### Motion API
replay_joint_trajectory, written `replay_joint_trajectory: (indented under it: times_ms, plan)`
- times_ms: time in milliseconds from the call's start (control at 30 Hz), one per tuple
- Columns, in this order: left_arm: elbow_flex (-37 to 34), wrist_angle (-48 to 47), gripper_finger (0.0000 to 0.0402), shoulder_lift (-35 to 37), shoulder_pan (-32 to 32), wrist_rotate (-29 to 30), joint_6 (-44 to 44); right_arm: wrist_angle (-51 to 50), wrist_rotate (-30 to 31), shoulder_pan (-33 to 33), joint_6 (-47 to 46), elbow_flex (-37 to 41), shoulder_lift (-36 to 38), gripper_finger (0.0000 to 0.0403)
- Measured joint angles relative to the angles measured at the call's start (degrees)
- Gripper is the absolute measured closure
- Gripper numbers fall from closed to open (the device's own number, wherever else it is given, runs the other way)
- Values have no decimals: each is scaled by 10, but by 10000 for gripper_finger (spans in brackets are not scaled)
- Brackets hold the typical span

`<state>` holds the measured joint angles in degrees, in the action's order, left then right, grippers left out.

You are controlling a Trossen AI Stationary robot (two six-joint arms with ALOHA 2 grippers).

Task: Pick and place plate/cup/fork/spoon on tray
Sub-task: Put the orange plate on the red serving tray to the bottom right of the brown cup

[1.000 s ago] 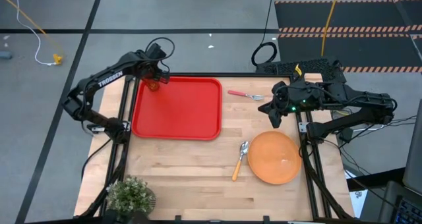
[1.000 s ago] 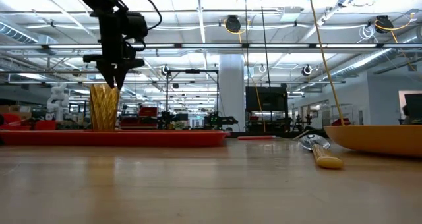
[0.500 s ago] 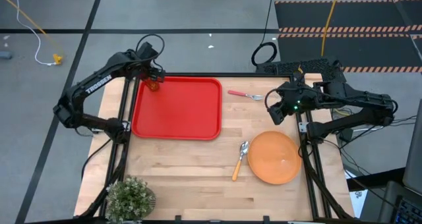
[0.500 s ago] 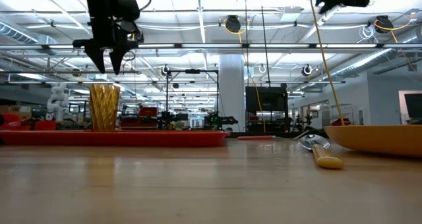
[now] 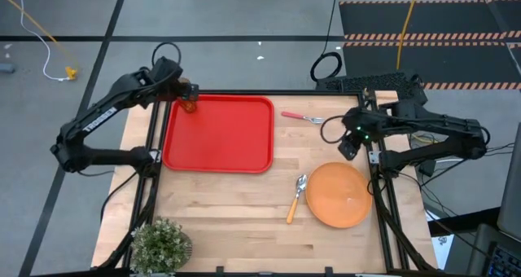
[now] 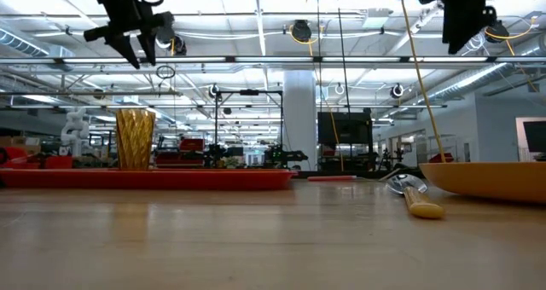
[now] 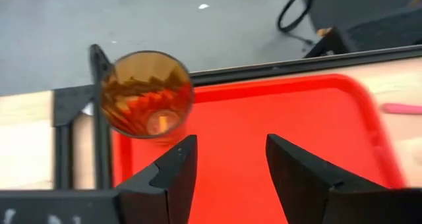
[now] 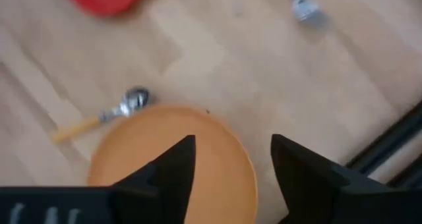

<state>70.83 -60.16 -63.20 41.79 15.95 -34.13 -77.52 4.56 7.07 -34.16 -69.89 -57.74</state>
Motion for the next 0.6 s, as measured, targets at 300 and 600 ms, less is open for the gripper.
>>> replay_joint_trajectory:
  times_ms: [300, 600]
  plan:
    - [0, 6, 247, 14, -74, -31, -51, 105, -115, 12, 139, 145, 0, 155]
    - [0, 7, 250, 14, -151, -26, -86, 246, -128, 28, 226, 270, 0, 157]
